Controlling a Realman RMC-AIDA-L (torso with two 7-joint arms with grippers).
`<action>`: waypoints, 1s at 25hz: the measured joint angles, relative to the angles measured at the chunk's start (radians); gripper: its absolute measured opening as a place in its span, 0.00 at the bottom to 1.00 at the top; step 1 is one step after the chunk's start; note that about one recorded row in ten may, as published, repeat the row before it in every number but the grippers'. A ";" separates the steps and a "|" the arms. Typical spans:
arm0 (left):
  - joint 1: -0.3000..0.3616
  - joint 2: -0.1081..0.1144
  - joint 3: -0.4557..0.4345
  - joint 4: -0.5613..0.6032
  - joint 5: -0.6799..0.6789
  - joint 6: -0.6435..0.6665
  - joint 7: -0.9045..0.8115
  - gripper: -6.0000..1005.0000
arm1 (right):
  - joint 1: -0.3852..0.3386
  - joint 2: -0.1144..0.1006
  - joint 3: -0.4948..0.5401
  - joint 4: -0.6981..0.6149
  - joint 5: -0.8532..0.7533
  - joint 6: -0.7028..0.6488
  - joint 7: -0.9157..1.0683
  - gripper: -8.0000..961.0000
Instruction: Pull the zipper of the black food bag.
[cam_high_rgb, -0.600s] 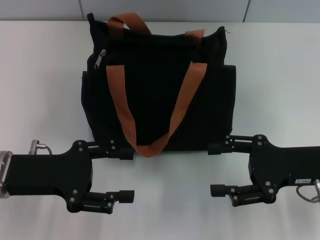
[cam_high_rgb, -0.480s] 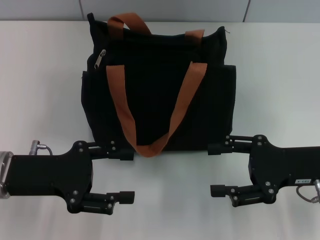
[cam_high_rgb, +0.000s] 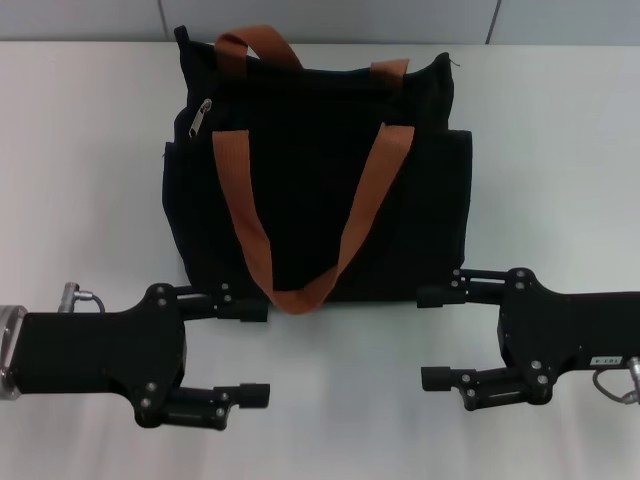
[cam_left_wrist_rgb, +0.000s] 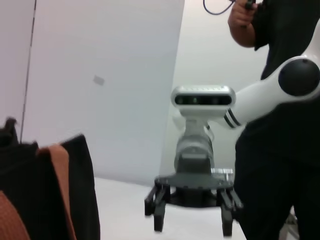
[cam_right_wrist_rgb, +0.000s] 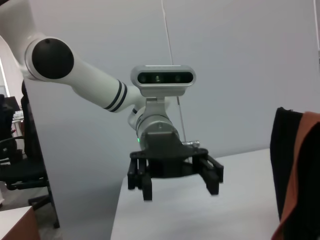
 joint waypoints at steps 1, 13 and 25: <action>0.000 -0.003 -0.009 -0.001 -0.005 0.006 0.000 0.78 | 0.000 0.000 0.000 0.002 0.000 0.004 0.000 0.83; 0.009 -0.048 -0.252 -0.012 -0.288 0.059 0.064 0.78 | -0.002 0.000 0.001 0.004 0.000 0.037 0.004 0.83; -0.010 0.121 -0.294 0.019 -0.216 -0.210 -0.029 0.76 | -0.004 -0.006 0.004 0.001 0.000 0.031 0.013 0.83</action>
